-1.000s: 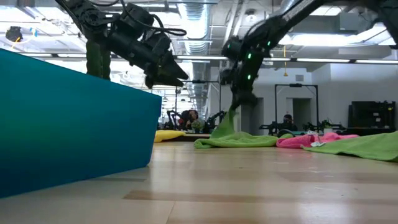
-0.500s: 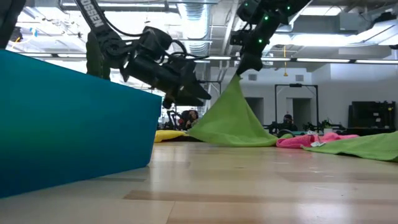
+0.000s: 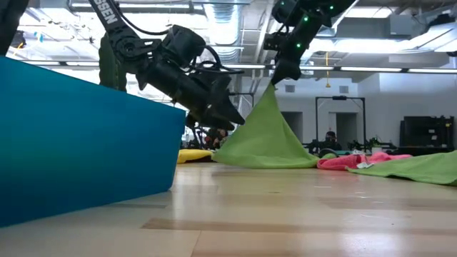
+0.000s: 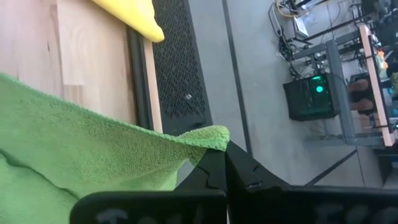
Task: Fold microfiber towels
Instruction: Fold the top green microfiber
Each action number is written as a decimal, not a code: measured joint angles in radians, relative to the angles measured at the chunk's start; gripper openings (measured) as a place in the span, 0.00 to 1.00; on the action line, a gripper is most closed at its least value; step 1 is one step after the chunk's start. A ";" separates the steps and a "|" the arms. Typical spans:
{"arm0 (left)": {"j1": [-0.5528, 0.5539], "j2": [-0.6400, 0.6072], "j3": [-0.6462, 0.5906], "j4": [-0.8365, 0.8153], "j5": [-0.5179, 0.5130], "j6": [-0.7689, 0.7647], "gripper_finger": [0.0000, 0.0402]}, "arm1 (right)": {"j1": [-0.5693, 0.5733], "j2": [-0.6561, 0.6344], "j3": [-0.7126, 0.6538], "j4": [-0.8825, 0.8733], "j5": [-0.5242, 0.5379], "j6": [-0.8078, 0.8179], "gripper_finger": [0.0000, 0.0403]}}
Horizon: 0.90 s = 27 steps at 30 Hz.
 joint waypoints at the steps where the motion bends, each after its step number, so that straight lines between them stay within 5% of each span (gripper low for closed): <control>1: -0.005 0.000 0.000 -0.010 -0.026 0.006 0.54 | 0.003 0.000 0.000 0.000 0.000 0.000 0.02; 6: -0.009 0.000 0.000 -0.045 -0.097 0.017 0.54 | 0.013 -0.009 0.000 0.001 0.000 -0.004 0.02; 20: -0.004 0.004 -0.001 -0.077 -0.078 0.025 0.53 | 0.048 -0.042 0.000 0.003 0.023 -0.028 0.02; 27: -0.004 0.108 -0.001 -0.031 -0.035 -0.001 0.53 | 0.067 -0.052 0.002 0.006 0.035 -0.029 0.03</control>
